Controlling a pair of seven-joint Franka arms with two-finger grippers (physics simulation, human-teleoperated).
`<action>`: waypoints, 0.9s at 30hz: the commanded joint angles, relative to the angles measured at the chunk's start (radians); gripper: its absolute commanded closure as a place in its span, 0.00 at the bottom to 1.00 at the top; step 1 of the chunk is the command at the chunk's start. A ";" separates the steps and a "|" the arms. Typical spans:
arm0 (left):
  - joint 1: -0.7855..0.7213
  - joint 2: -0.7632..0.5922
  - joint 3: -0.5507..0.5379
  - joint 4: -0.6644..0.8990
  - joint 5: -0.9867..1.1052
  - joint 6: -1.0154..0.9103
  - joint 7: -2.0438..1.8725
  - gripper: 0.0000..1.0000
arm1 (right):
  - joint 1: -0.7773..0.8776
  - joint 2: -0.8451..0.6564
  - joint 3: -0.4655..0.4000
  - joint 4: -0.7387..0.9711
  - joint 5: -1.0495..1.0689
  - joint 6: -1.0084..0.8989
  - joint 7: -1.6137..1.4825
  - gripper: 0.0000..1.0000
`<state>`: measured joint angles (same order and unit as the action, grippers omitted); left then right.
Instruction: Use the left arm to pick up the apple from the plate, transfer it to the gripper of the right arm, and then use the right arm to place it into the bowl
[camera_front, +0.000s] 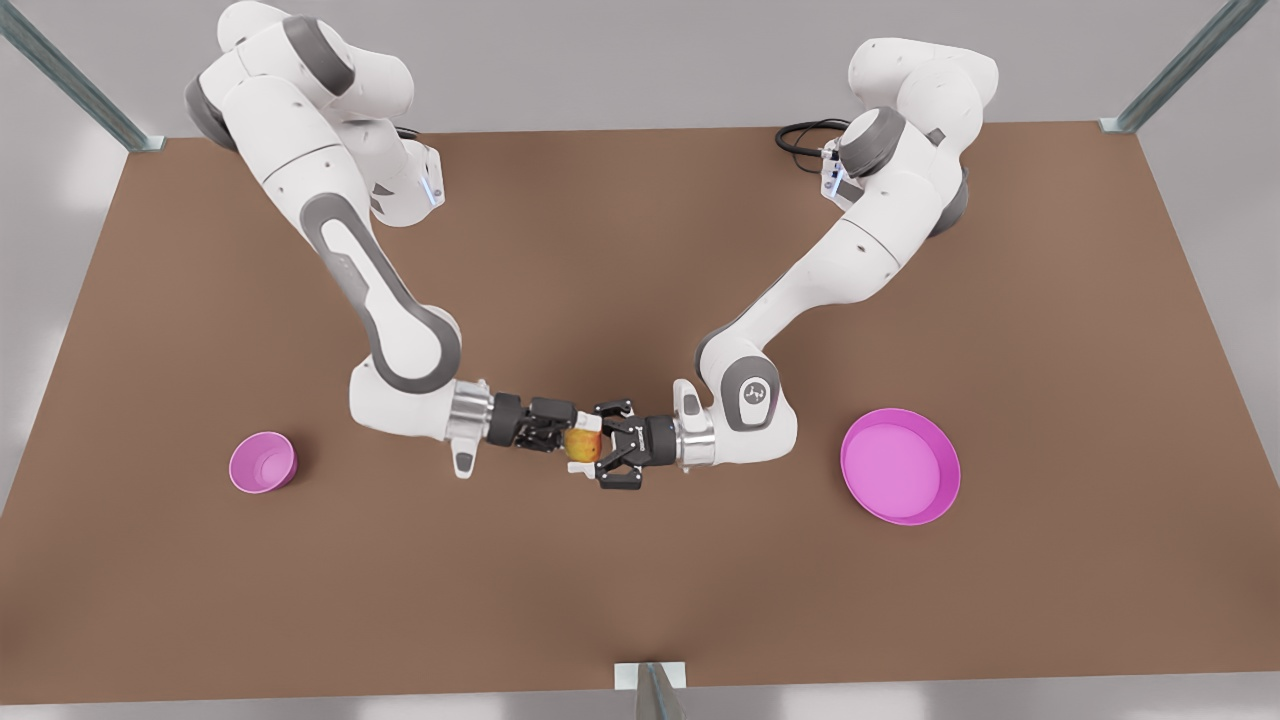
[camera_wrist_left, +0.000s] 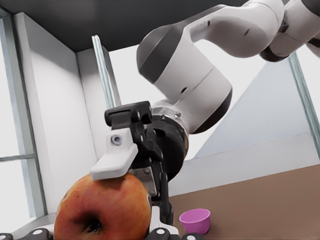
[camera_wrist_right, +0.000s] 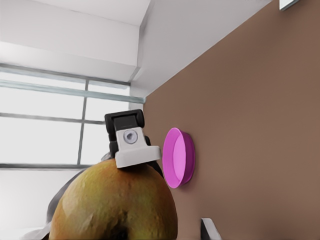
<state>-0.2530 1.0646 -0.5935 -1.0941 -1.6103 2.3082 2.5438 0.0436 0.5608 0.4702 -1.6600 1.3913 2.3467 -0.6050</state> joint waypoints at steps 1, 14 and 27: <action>0.000 -0.002 0.000 0.000 0.004 -0.003 0.115 0.31 | 0.015 0.001 0.001 0.003 0.003 0.057 -0.099 0.00; 0.000 0.005 -0.002 0.000 0.004 -0.003 0.116 0.30 | 0.039 0.007 -0.007 0.016 0.003 0.105 -0.121 0.06; 0.000 0.017 -0.006 0.000 0.003 -0.003 0.115 0.01 | 0.039 0.007 -0.007 0.017 0.002 0.115 -0.124 0.33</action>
<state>-0.2530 1.0827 -0.5985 -1.0941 -1.6070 2.3066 2.6380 0.0841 0.5687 0.4628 -1.6433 1.3974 2.4584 -0.7061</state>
